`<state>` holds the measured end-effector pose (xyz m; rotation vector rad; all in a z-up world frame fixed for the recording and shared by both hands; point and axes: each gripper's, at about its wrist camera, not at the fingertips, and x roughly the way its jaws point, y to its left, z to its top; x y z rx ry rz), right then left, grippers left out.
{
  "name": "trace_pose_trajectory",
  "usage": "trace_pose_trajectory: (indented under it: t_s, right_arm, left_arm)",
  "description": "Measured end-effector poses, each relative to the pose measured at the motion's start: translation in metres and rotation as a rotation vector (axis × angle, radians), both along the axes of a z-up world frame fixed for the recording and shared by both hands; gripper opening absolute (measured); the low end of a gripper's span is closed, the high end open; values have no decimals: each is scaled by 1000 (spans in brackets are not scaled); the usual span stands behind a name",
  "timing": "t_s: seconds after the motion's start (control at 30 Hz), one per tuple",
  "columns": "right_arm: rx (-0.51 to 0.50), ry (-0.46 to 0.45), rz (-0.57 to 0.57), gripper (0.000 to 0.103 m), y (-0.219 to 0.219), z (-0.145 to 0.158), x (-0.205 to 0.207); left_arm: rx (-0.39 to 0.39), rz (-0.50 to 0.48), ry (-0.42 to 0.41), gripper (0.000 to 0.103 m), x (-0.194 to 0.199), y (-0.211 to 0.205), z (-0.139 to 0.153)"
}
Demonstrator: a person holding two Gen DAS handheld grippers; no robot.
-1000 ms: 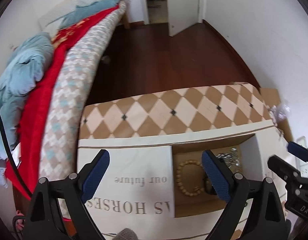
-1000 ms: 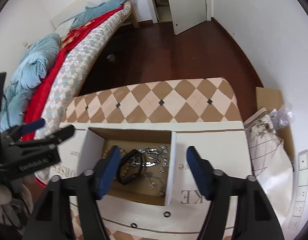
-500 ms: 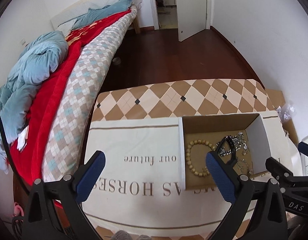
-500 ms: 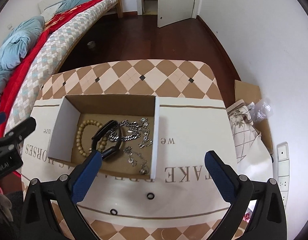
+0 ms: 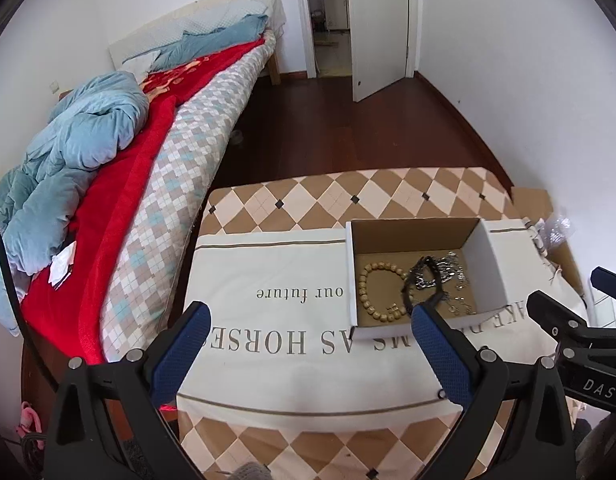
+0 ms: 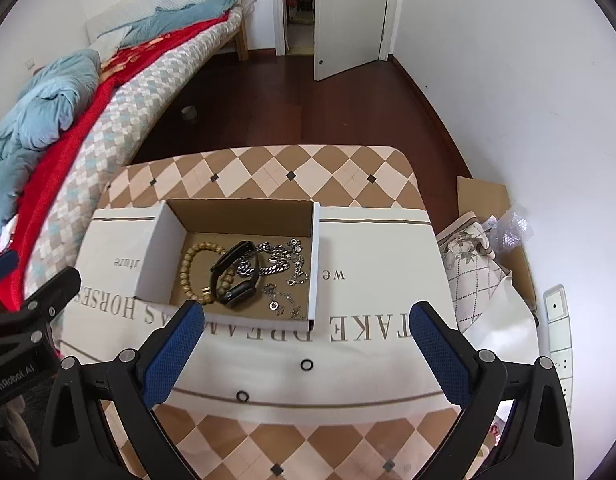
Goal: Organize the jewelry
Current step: 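Open both grippers over the box and withdraw them, then grasp a small black ring on the cloth with the right gripper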
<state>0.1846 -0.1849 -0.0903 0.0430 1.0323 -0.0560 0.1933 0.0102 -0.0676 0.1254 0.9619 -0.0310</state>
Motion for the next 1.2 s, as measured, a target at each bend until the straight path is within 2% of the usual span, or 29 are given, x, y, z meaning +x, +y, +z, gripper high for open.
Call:
trace_pose_trajectory:
  t_s: [0.33, 0.43, 0.7, 0.77, 0.83, 0.9, 0.93, 0.97, 1.07, 1.2]
  right_arm:
    - [-31, -115, -12, 103, 4, 55, -47]
    - [-27, -143, -13, 103, 5, 70, -61]
    - [59, -173, -17, 103, -2, 91, -90]
    - [73, -167, -27, 103, -7, 83, -93]
    - [78, -146, -30, 101, -12, 65, -92]
    - [74, -106, -32, 87, -16, 38, -88]
    - [74, -69, -30, 75, -17, 20, -84]
    - [83, -42, -26, 67, -19, 4, -80]
    - [99, 26, -30, 62, -24, -49, -69]
    - [107, 62, -38, 58, -27, -96, -56]
  left_arm:
    - [3, 14, -95, 102, -35, 6, 48]
    - [-22, 17, -119, 102, -49, 9, 63]
    - [-40, 33, -156, 102, -77, 14, 80]
    - [-23, 51, -175, 102, -80, 13, 74]
    - [-17, 40, -152, 103, -79, 10, 62]
    - [-9, 39, -115, 103, -75, 7, 41]
    - [2, 50, -88, 103, -72, 6, 28]
    - [5, 55, -75, 103, -71, 5, 19]
    - [54, 88, -11, 103, -60, 3, -20]
    - [104, 126, 73, 102, -44, 5, -66]
